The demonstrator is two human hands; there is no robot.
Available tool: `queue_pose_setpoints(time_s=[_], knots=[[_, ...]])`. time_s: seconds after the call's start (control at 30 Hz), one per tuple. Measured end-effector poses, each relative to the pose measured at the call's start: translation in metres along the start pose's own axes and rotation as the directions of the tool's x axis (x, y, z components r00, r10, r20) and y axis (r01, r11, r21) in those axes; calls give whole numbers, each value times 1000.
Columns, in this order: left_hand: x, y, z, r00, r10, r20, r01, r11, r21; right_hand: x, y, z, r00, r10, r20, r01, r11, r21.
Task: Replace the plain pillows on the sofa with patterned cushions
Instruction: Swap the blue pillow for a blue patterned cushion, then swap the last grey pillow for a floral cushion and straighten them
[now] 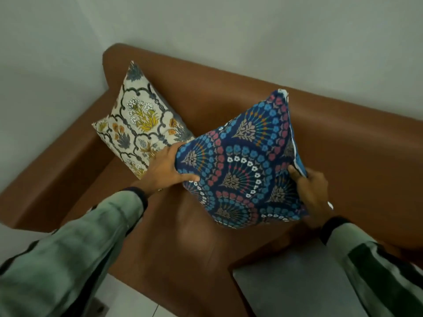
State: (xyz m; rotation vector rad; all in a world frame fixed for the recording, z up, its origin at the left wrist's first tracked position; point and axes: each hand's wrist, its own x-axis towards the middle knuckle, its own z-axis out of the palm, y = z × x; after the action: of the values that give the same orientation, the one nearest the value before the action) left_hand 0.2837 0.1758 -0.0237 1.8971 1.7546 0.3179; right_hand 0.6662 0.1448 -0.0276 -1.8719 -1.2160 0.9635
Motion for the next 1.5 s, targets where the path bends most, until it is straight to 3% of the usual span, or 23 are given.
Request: queue_pose_setpoints(time_s=[0.2, 0.37, 0.5, 0.67, 0.77, 0.83, 0.9, 1.0, 1.1, 1.2, 1.3, 1.4, 1.5], knots=[[28, -8, 33, 998, -60, -5, 60, 989, 136, 28, 15, 9, 998, 59, 28, -56, 993, -102], [23, -12, 45, 996, -61, -66, 78, 956, 283, 35, 19, 15, 997, 81, 12, -70, 921, -382], [5, -1, 50, 986, 41, -161, 19, 935, 355, 31, 17, 10, 997, 48, -62, -72, 874, -480], [-33, 15, 69, 951, 206, -231, -96, 905, 414, 4, 28, -17, 990, 15, -138, -73, 902, -425], [-64, 19, 98, 936, 335, -106, -247, 842, 480, -26, 58, -49, 998, 4, -62, -35, 864, -502], [-89, 28, 128, 931, 356, 79, -355, 833, 425, -57, 92, -84, 994, 20, 105, 51, 776, -629], [-120, 45, 170, 894, 362, 266, -438, 831, 343, -100, 141, -129, 949, 133, 285, 139, 636, -759], [-158, 62, 224, 842, 339, 420, -482, 821, 304, -165, 218, -188, 855, 332, 398, 217, 468, -857], [-184, 77, 274, 837, 201, 508, -408, 849, 337, -214, 282, -228, 829, 366, 424, 282, 381, -881], [-197, 80, 322, 906, 132, 402, -296, 877, 378, -229, 324, -225, 874, 186, 449, 368, 352, -861], [-202, 79, 361, 886, -63, 459, -118, 927, 355, -231, 340, -195, 892, 8, 453, 427, 316, -847], [-207, 91, 372, 918, -108, 381, -2, 961, 276, -238, 345, -183, 889, -45, 455, 436, 388, -812], [-218, 109, 351, 903, -63, 424, 66, 998, 7, -238, 339, -203, 901, -16, 433, 324, 690, -647]])
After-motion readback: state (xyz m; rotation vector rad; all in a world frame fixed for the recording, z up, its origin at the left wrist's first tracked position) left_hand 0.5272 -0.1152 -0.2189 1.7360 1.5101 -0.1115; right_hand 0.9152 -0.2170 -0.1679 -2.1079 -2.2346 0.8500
